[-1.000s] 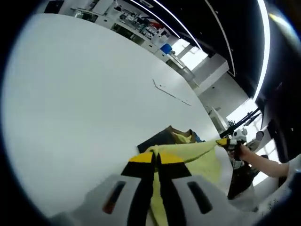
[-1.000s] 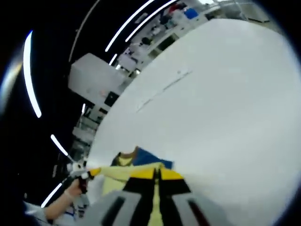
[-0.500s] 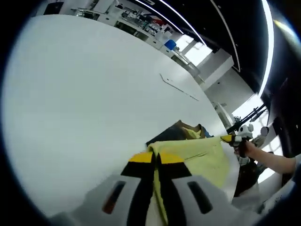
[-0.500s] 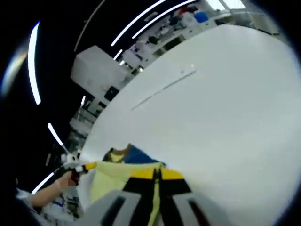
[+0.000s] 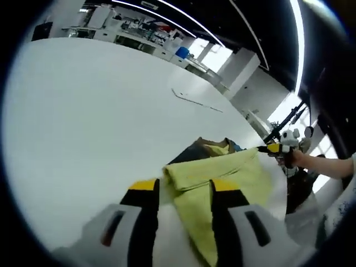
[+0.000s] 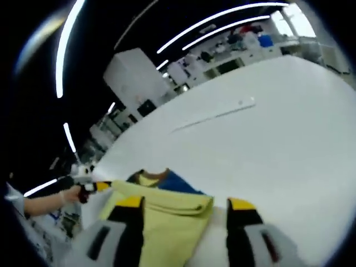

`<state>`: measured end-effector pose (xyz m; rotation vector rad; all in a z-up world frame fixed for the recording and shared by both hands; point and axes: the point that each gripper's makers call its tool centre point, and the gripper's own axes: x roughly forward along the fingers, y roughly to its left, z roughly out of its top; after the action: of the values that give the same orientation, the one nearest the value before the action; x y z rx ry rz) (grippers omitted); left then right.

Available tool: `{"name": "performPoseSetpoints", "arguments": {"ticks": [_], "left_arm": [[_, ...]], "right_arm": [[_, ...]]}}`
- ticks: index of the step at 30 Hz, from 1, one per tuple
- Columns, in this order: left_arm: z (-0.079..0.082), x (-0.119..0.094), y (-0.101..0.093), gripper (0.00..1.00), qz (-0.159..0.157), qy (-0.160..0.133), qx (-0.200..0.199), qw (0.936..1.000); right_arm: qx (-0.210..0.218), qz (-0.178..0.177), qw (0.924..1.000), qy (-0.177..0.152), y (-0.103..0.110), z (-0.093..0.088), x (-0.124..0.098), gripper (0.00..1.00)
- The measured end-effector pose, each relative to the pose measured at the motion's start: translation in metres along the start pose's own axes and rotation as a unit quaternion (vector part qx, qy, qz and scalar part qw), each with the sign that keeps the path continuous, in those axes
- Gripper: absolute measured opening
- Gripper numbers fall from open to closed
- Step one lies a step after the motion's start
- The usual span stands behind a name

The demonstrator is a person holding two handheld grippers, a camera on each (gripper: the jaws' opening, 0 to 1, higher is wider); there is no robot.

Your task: Fold the garment on the visible template until the final outline fits inside the template.

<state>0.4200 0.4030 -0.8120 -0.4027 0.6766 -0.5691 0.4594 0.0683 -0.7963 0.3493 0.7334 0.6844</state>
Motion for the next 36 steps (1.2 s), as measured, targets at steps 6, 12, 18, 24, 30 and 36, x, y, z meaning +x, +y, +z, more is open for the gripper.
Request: {"name": "performPoseSetpoints", "arguments": {"ticks": [6,12,18,24,30,36], "left_arm": [[-0.002,-0.008,-0.008,0.63,-0.018,0.0,0.042,0.999],[-0.007,-0.013,-0.027,0.86,-0.043,0.001,0.094,0.9946],[-0.01,-0.014,-0.036,0.99,-0.079,0.008,0.112,0.9906],[-0.015,-0.016,-0.037,0.99,-0.087,0.014,0.121,0.9887],[-0.022,-0.011,-0.046,0.98,-0.102,0.023,0.126,0.9865],[-0.027,-0.003,-0.048,0.97,-0.108,0.032,0.128,0.9853]], "right_arm": [[-0.047,0.006,0.9987,0.017,0.004,-0.01,-0.003,0.81],[-0.074,0.006,0.9969,0.027,0.009,-0.02,-0.007,0.95],[-0.092,0.008,0.9953,0.029,0.013,-0.023,-0.008,0.99],[-0.097,0.018,0.9948,0.028,0.024,-0.024,-0.006,0.99],[-0.097,0.032,0.9943,0.032,0.032,-0.028,-0.003,0.99],[-0.104,0.05,0.9926,0.039,0.048,-0.035,0.002,0.99]]}}
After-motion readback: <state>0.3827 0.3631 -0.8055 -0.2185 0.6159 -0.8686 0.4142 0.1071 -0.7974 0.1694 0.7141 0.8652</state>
